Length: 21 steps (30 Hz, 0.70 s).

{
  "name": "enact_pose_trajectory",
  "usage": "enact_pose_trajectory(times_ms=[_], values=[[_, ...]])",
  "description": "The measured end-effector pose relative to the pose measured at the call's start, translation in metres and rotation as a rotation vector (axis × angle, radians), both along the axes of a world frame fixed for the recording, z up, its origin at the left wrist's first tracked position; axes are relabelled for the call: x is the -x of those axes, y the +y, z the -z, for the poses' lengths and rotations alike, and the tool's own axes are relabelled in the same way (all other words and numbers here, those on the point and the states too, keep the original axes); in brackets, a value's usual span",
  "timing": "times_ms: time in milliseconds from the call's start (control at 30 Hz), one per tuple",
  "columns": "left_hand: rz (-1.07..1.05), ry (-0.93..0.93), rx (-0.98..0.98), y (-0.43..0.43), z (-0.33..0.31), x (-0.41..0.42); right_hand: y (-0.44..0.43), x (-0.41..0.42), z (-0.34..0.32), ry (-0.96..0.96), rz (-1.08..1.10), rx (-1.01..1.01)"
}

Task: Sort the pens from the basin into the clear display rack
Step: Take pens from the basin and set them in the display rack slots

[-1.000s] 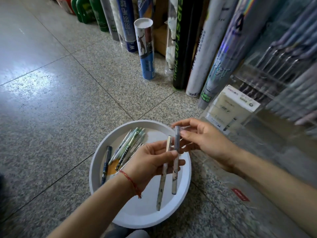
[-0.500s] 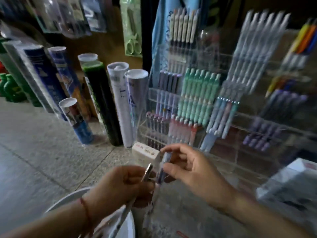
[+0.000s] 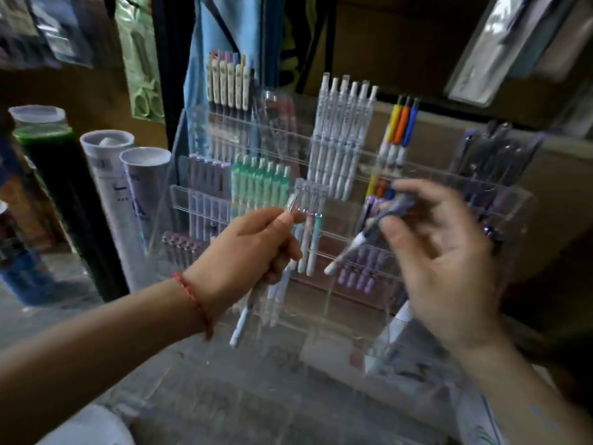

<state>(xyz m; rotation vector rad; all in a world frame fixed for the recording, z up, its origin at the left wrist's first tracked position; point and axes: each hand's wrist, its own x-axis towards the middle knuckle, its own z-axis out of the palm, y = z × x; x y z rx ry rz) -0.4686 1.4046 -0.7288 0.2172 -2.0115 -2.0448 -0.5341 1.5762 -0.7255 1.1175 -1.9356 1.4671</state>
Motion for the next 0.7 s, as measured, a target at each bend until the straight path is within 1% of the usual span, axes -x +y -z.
enact_pose_trajectory(times_ms=[100, 200, 300, 367, 400, 467, 533, 600, 633, 667, 700], values=[[-0.023, -0.014, 0.012, 0.001, 0.012, -0.003, -0.017, 0.002, 0.028, -0.132, -0.044, -0.125], [-0.028, -0.025, -0.035, -0.006, 0.018, -0.006, -0.027, 0.005, 0.047, -0.177, -0.067, -0.241], [-0.033, -0.017, -0.044, -0.005, 0.020, -0.007, -0.032, 0.002, 0.055, -0.268, -0.103, -0.307], [-0.032, 0.012, -0.039, -0.001, 0.018, -0.007, -0.030, -0.001, 0.047, -0.209, -0.095, -0.303], [-0.021, 0.033, -0.037, 0.002, 0.015, -0.006, -0.025, -0.001, 0.037, -0.152, -0.075, -0.256], [0.007, 0.074, -0.042, 0.008, 0.009, -0.002, -0.007, 0.004, 0.002, -0.010, 0.002, -0.093], [0.040, 0.104, -0.085, 0.017, 0.001, 0.004, 0.019, 0.015, -0.040, 0.192, 0.138, 0.061], [0.070, 0.131, -0.129, 0.029, -0.007, 0.013, 0.042, 0.026, -0.069, 0.354, 0.274, 0.155], [0.075, 0.143, -0.139, 0.034, -0.011, 0.018, 0.047, 0.031, -0.074, 0.389, 0.322, 0.147], [0.073, 0.152, -0.147, 0.038, -0.014, 0.022, 0.049, 0.035, -0.072, 0.370, 0.344, 0.101], [0.067, 0.158, -0.160, 0.042, -0.016, 0.026, 0.047, 0.039, -0.067, 0.302, 0.341, 0.038]])
